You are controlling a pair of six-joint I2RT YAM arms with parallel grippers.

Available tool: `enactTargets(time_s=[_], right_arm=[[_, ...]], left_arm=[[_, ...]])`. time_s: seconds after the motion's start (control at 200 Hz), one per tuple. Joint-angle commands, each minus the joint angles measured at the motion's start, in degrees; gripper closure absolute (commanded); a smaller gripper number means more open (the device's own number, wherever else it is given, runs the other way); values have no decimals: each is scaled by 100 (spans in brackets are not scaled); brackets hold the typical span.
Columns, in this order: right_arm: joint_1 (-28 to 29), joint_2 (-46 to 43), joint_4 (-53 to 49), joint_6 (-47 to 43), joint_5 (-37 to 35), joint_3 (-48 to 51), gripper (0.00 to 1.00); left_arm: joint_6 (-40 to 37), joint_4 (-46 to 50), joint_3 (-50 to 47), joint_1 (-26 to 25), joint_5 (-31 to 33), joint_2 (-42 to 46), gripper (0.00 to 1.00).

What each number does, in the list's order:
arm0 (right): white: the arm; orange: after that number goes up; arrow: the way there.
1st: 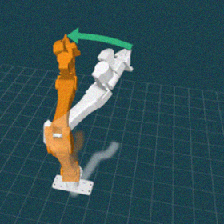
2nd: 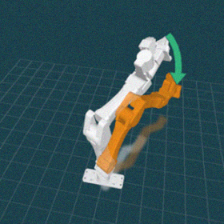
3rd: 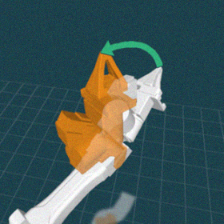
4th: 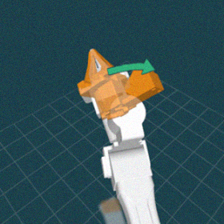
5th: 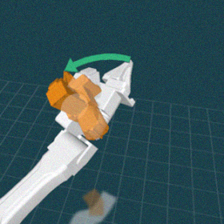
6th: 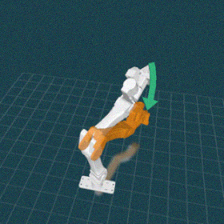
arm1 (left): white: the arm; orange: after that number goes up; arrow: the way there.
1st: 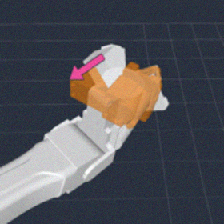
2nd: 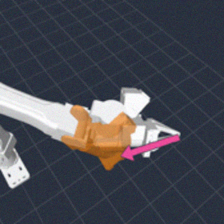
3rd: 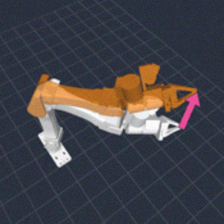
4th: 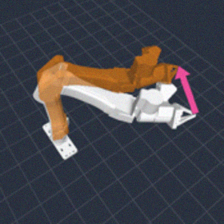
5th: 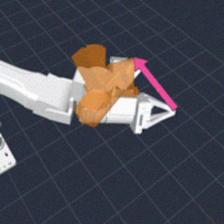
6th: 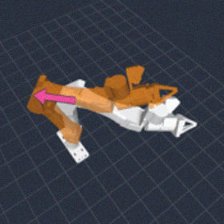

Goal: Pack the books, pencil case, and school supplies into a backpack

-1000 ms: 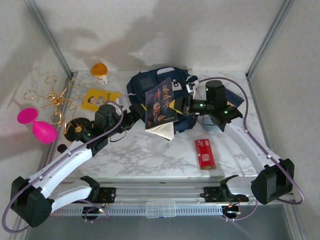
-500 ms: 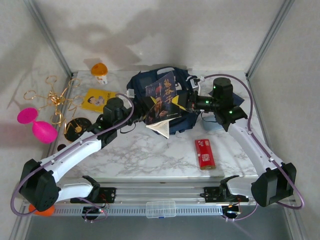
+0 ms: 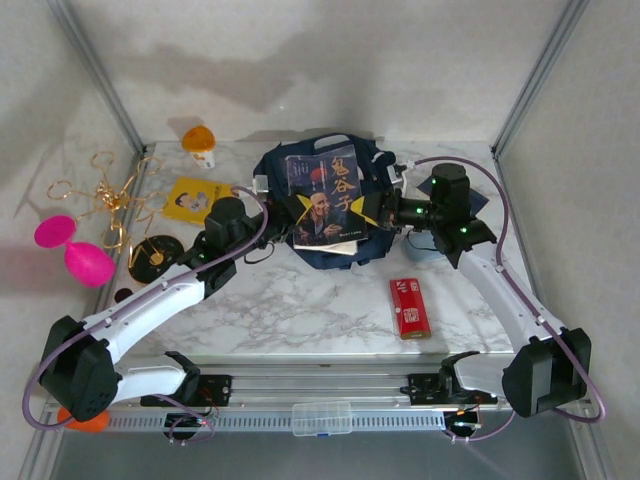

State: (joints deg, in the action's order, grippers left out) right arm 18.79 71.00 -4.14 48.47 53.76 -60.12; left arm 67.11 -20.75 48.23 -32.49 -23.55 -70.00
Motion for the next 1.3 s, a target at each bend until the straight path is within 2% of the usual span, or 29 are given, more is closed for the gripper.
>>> enactTargets(time_s=[0.0,0.065,0.115,0.23,0.305,0.37,0.461,0.606,0.651,0.716,0.821,0.936,0.981,1.051,1.166,1.297], right_arm=[[41,-100,-195,-420,105,20,78],[7,-101,-698,-749,-263,-16,62],[-38,-97,-918,-881,-439,27,50],[-59,-81,-494,-691,-1,286,21],[-66,38,-250,-558,400,356,11],[-65,96,-189,-515,473,407,8],[-83,95,-19,-388,569,479,6],[-83,-114,1685,762,1233,881,10],[-90,-89,1508,660,1229,852,9],[-182,25,406,41,870,679,6],[-347,11,-230,-331,572,711,1],[-438,-55,-269,-322,594,723,1],[-443,-74,-119,-199,724,733,1],[-436,-133,713,359,1029,892,1],[-441,-257,1846,1276,1334,1038,11],[-462,-390,1847,1367,1299,887,28]], left_arm=[[65,-739,112,-117,-223,-54,92],[95,-832,181,-117,-202,-114,100],[194,-1077,196,-115,-218,-159,100],[440,-1704,276,-186,-397,-357,100],[522,-1963,361,-244,-456,-470,100],[655,-2229,399,-266,-491,-549,100],[753,-2519,443,-275,-510,-632,100],[601,-2137,530,-285,-388,-715,100],[734,-2393,470,-275,-357,-728,100],[966,-2806,456,-284,-368,-776,100],[865,-2459,687,-284,-437,-756,100],[456,-1717,887,-284,-267,-582,100],[470,-1748,871,-293,-266,-563,100],[637,-2035,761,-336,-256,-600,100],[697,-2081,653,-398,-255,-729,100],[160,-1172,685,-357,-25,-668,100]])
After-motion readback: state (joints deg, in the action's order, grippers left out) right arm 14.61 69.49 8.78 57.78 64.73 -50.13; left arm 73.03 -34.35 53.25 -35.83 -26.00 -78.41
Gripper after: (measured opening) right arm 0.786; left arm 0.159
